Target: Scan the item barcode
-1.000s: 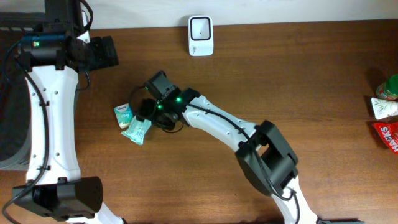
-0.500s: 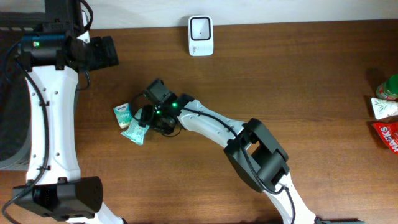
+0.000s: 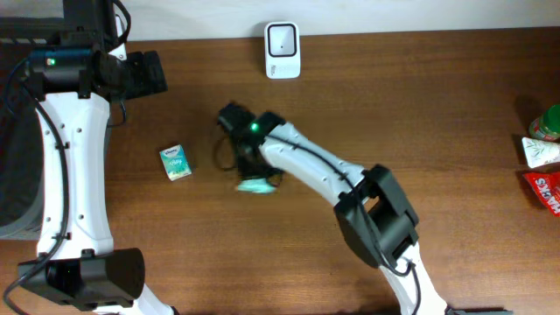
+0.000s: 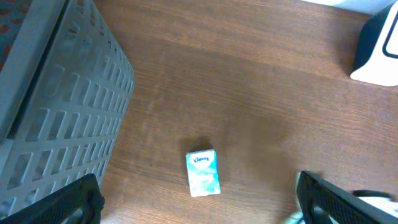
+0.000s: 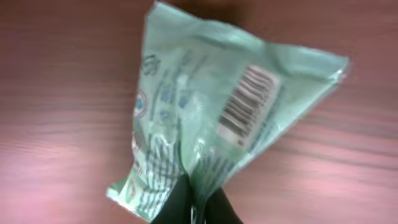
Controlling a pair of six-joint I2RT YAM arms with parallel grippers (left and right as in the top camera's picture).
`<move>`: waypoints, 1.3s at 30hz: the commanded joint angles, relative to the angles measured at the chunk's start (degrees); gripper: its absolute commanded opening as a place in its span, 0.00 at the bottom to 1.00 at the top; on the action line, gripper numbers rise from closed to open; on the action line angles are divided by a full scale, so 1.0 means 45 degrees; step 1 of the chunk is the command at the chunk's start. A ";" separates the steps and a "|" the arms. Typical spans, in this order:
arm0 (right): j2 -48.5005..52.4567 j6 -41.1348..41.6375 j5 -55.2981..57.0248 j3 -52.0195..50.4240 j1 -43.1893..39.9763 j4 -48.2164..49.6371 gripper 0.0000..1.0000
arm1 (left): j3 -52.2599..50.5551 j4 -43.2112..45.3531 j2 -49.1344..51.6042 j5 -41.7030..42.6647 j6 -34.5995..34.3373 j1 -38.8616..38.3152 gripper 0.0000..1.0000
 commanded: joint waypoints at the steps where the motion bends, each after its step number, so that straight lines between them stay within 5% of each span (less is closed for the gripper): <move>1: -0.0306 -0.1375 0.4634 0.0452 -0.0520 -0.1865 0.04 | 0.0185 -0.0024 -0.0024 -0.0092 -0.0151 -0.0049 0.99; 8: -0.0160 -0.1331 0.8349 -0.0894 -0.1457 -0.3837 0.04 | 0.0185 -0.0024 -0.0024 -0.0092 -0.0151 -0.0049 0.99; 13: -0.0121 -0.0646 0.5775 -0.1307 -0.2370 -0.3716 0.08 | 0.0185 -0.0024 -0.0024 -0.0092 -0.0151 -0.0049 0.99; 17: -0.0748 -0.0913 0.3468 0.0238 -0.3283 -0.3798 0.38 | 0.0185 -0.0024 -0.0024 -0.0092 -0.0151 -0.0049 0.99; 19: -0.1088 -0.2370 0.0709 0.1073 -0.4099 -0.3818 0.65 | 0.0185 -0.0024 -0.0024 -0.0092 -0.0151 -0.0049 0.99; 25: -0.1156 -0.7004 -0.7519 0.0782 -0.6227 -0.4061 0.69 | 0.0185 -0.0024 -0.0024 -0.0092 -0.0151 -0.0049 0.99; 37: -0.1156 -0.6654 -0.9058 -0.4867 -0.6620 0.0971 0.69 | 0.0185 -0.0024 -0.0024 -0.0092 -0.0151 -0.0049 0.99; 38: -0.1156 -0.6654 -0.9054 -0.4964 -0.6620 0.1239 0.62 | 0.0185 -0.0024 -0.0024 -0.0092 -0.0151 -0.0049 0.99; 39: -0.1156 -0.6654 -0.9039 -0.4969 -0.6606 0.1481 0.45 | 0.0185 -0.0024 -0.0024 -0.0092 -0.0151 -0.0049 0.99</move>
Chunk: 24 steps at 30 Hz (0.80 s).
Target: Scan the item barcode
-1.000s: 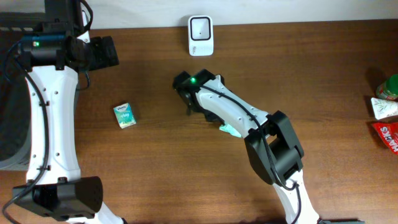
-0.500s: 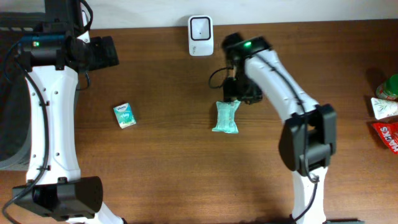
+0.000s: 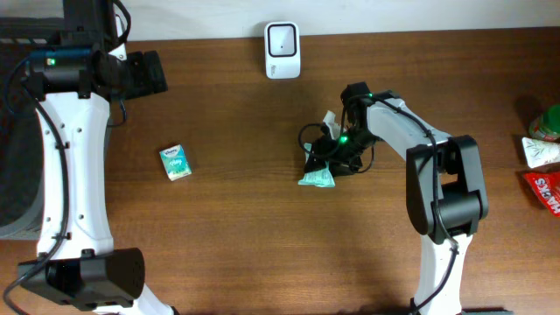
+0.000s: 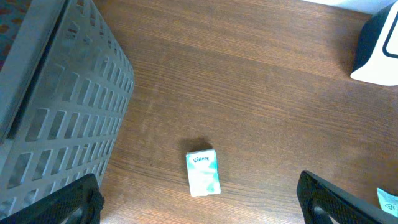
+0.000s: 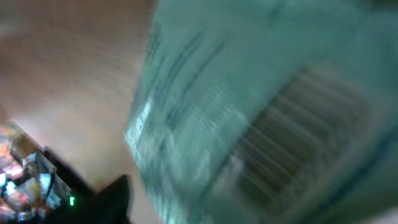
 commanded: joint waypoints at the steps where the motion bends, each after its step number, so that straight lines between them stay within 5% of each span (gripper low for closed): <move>1: -0.0097 0.0180 0.0350 -0.0253 -0.0010 0.0447 0.31 | 0.0185 -0.0024 -0.0029 -0.0092 -0.0151 -0.0049 0.99; 3: -0.0102 0.0806 0.1972 0.0525 -0.0005 -0.0243 0.10 | 0.0185 -0.0024 -0.0029 -0.0092 -0.0151 -0.0049 0.99; 8: -0.0102 0.2419 0.9821 0.4386 0.0947 -0.4376 0.09 | 0.0185 -0.0024 -0.0029 -0.0092 -0.0151 -0.0049 0.99; 12: 0.0097 0.5367 1.5596 0.4609 0.2142 -0.6081 0.09 | 0.0185 -0.0024 -0.0029 -0.0092 -0.0151 -0.0049 0.99; 22: 0.0748 0.5421 1.5169 0.1758 0.2540 -0.5212 0.17 | 0.0185 -0.0024 -0.0029 -0.0092 -0.0151 -0.0049 0.99; 24: 0.0748 0.5323 1.4110 0.1710 0.2895 -0.4818 0.25 | 0.0185 -0.0024 -0.0029 -0.0092 -0.0151 -0.0049 0.99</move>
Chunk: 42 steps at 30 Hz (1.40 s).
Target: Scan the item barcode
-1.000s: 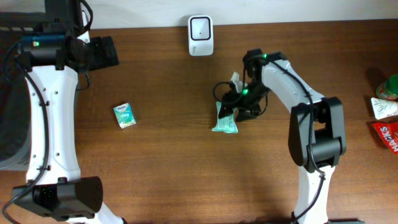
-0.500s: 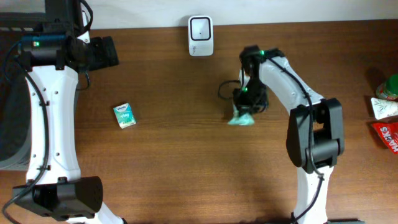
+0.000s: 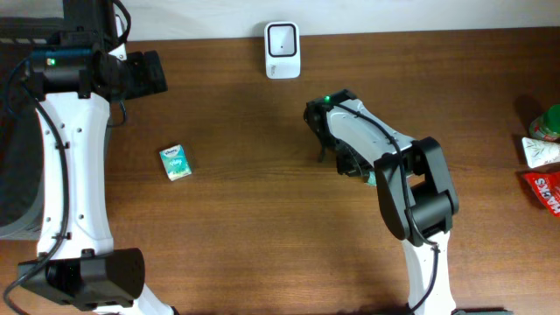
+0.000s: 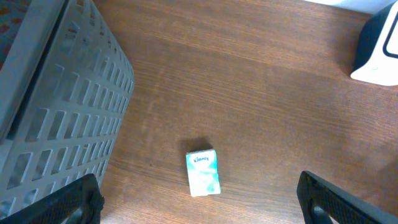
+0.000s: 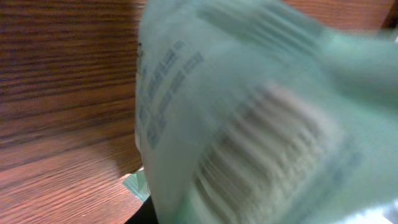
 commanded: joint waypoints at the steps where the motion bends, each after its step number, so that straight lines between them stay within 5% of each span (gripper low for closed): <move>1: -0.0005 0.0087 -0.1511 -0.0107 0.0656 0.0500 0.33 | 0.0185 -0.0024 -0.0029 -0.0087 -0.0151 -0.0049 0.99; 3: -0.0005 0.0034 -0.2696 -0.0107 0.1321 0.1122 0.65 | 0.0185 -0.0024 -0.0029 -0.0087 -0.0151 -0.0049 0.99; 5: -0.0005 -0.0544 -0.3230 -0.0107 0.1996 0.1749 0.78 | 0.0185 -0.0024 -0.0029 -0.0087 -0.0151 -0.0049 0.99; 12: -0.0010 -0.0578 -0.2705 0.1005 0.3045 0.1311 0.81 | 0.0185 -0.0024 -0.0029 -0.0087 -0.0151 -0.0049 0.99; 17: -0.0015 -0.0743 -0.2579 0.5105 0.1938 -0.1807 0.84 | 0.0185 -0.0024 -0.0029 -0.0087 -0.0151 -0.0049 0.99; 20: -0.0005 -0.2220 -0.3463 0.5372 0.2045 -0.1855 0.77 | 0.0185 -0.0024 -0.0029 -0.0087 -0.0151 -0.0049 0.99; 33: 0.0029 -0.0801 -0.0806 0.0083 0.2351 0.2317 0.67 | 0.0185 -0.0024 -0.0029 -0.0087 -0.0151 -0.0049 0.99; 37: -0.0005 -0.0699 -0.0874 0.0223 0.2351 0.2297 0.14 | 0.0185 -0.0024 -0.0029 -0.0087 -0.0151 -0.0049 0.99; 42: -0.0015 -0.2093 -0.5221 0.3638 0.1710 0.1180 0.10 | 0.0185 -0.0024 -0.0029 -0.0087 -0.0151 -0.0049 0.99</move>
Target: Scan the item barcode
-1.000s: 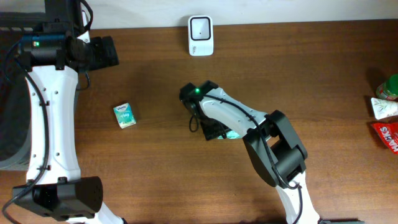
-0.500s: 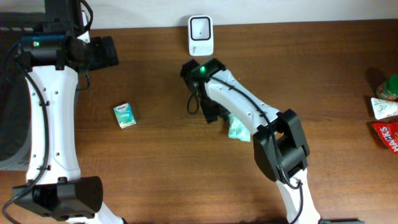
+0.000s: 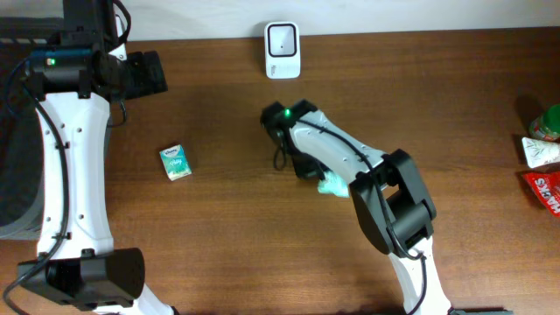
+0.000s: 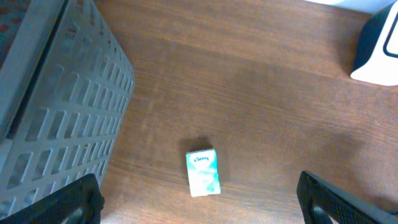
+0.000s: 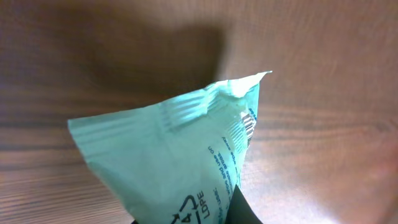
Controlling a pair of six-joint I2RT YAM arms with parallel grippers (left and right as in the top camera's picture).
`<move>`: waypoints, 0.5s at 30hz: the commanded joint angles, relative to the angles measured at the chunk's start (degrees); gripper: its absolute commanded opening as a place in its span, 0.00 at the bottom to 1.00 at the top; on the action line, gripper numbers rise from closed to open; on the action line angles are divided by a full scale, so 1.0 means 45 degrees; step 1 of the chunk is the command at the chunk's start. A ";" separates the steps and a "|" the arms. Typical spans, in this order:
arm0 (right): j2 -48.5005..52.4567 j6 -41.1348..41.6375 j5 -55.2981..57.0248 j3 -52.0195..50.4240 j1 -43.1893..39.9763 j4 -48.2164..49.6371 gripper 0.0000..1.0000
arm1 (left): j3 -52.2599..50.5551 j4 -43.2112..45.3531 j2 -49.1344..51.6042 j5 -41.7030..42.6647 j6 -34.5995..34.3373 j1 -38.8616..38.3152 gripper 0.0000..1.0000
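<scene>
A pale green plastic packet point(image 5: 180, 155) hangs in my right gripper point(image 5: 205, 214), which is shut on its lower edge; only a sliver of its barcode point(image 5: 249, 121) shows at the right edge. In the overhead view the right gripper point(image 3: 311, 171) hovers mid-table with the packet point(image 3: 332, 185) sticking out to its lower right, below the white scanner point(image 3: 282, 50) at the table's far edge. My left gripper point(image 4: 202, 202) stands wide open and empty, high at the far left point(image 3: 144, 74).
A small blue-and-white tissue pack point(image 3: 175, 163) lies on the wood at the left, also below the left gripper point(image 4: 203, 173). A grey slatted basket point(image 4: 56, 106) is at the left edge. A green bottle point(image 3: 549, 122), white pack point(image 3: 541, 150) and red packet point(image 3: 547, 188) sit at the right edge.
My right gripper has moved left with the green packet, now nearer below the scanner. The packet has turned: its barcode faced the wrist camera, now only a sliver shows. The left arm is unchanged.
My right gripper held the packet left of centre, barcode toward its camera. Then it was further right with the packet swung round, then a little further right still. Now it is back toward centre-left, still shut on the packet. The left arm stayed put throughout.
</scene>
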 commanded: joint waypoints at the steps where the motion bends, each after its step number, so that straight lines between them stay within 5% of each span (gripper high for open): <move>1: -0.0170 -0.1583 -0.4726 0.2482 -0.0787 -0.0141 0.10 | 0.0185 -0.0024 -0.0029 -0.0087 -0.0151 -0.0049 0.99; 4: -0.0126 -0.3079 -1.1740 0.3123 -0.2176 0.0359 0.11 | 0.0185 -0.0024 -0.0029 -0.0087 -0.0151 -0.0049 0.99; 7: 0.0087 -0.4153 -1.5470 0.2409 -0.2939 0.0899 0.11 | 0.0185 -0.0024 -0.0029 -0.0087 -0.0151 -0.0049 0.99; 9: 0.0131 -0.4201 -1.6485 0.1263 -0.3240 0.1690 0.12 | 0.0185 -0.0024 -0.0029 -0.0087 -0.0151 -0.0049 0.99; 15: 0.0223 -0.3789 -1.5722 -0.1511 -0.4775 0.3444 0.39 | 0.0185 -0.0024 -0.0029 -0.0087 -0.0151 -0.0049 0.99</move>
